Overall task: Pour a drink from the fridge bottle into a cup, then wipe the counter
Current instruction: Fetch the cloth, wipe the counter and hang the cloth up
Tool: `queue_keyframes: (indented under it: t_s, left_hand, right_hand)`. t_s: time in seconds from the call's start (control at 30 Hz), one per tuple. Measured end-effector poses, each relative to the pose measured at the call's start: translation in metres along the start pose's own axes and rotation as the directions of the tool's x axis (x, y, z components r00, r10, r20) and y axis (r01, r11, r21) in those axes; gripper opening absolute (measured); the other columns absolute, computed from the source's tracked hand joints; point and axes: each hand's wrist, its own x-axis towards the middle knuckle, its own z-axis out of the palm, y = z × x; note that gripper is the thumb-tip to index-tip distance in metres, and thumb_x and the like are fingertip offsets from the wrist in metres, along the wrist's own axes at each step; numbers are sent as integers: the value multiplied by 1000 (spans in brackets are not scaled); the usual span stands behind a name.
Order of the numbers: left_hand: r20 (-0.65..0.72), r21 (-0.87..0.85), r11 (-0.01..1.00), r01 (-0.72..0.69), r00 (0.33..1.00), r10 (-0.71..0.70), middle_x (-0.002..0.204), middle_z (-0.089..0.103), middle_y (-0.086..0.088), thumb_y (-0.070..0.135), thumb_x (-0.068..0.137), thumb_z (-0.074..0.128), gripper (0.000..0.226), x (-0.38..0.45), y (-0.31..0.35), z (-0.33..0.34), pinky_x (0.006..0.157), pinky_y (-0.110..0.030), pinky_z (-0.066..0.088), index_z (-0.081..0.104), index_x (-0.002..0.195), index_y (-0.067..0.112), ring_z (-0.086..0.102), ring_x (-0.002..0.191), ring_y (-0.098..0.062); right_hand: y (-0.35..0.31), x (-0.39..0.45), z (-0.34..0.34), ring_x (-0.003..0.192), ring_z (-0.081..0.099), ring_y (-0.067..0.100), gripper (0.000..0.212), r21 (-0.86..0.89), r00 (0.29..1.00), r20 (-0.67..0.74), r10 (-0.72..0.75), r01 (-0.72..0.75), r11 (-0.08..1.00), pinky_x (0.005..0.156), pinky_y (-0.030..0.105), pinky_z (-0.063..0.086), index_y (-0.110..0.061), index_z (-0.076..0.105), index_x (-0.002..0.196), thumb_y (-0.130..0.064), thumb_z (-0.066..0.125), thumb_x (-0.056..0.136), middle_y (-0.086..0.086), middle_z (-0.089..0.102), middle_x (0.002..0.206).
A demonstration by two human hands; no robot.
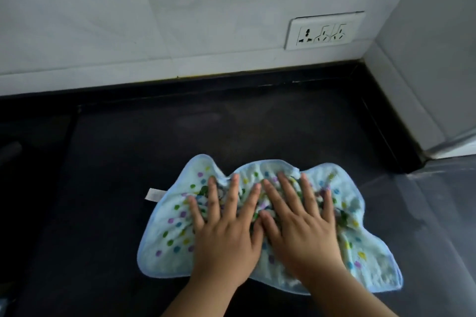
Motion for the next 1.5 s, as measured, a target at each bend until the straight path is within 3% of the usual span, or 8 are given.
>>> queue_keyframes:
  t_s: [0.13,0.23,0.37,0.67,0.83,0.97,1.2,1.5]
  left_hand:
    - [5,-50,989,-139,990,140,175,13,5,62,103,27,60,48,42,-6,118,-77,3,17,162,51,14,159,-42]
    - [8,-55,981,-186,982,187,175,-5,8,65,103,12,59,101,59,-11,115,-76,-12,5,161,55,-6,161,-39]
    - [16,-3,987,-161,987,161,174,-9,13,66,101,10,59,168,38,-22,114,-74,-16,0,159,58,-14,160,-36]
    - [43,36,940,340,939,-341,172,-17,18,77,96,5,61,143,-156,-46,119,-75,-7,-10,155,64,-16,160,-29]
    - [38,11,908,420,907,-420,173,-22,12,73,96,0,61,88,-139,-38,119,-76,-3,-19,153,62,-19,159,-33]
    - [30,0,929,370,929,-369,173,-23,6,72,97,-1,62,49,-81,-25,118,-77,-6,-22,154,58,-22,158,-36]
    - [-6,-28,989,146,989,-146,174,-14,1,66,101,10,65,24,34,-3,114,-79,-9,-11,161,51,-17,158,-42]
    - [-61,-11,999,-30,998,30,174,10,2,51,106,23,64,-36,64,26,125,-66,8,15,166,30,9,161,-29]
  right_hand:
    - [36,11,-6,160,-15,16,65,16,970,-21,243,-242,970,127,57,-2,-50,-4,162,-65,7,100,-18,-4,172]
    - [58,52,-18,158,-23,14,70,36,957,-16,290,-289,957,129,51,-7,-43,-11,163,-65,-1,97,-14,-14,172]
    - [55,127,-32,161,-9,23,77,48,954,-51,294,-292,955,130,48,0,-27,-1,167,-65,7,101,1,-3,176]
    - [-134,193,-15,160,-14,22,74,107,986,10,-164,163,981,129,46,-8,-19,-3,167,-57,14,106,2,-6,175]
    - [-130,146,-13,159,-20,17,70,115,962,38,-269,263,958,129,44,-11,-24,-7,166,-57,10,106,-3,-10,175]
    - [-81,98,-15,158,-23,14,70,118,973,43,-225,219,969,128,44,-13,-35,-6,165,-63,13,104,-7,-10,174]
    - [24,27,-19,157,-25,12,70,52,997,-5,77,-76,996,127,50,-14,-55,-10,159,-77,12,96,-18,-16,170]
    - [29,-56,4,154,-31,12,67,83,987,-2,159,-158,984,128,40,-14,-31,-17,163,-58,4,105,-10,-25,170]
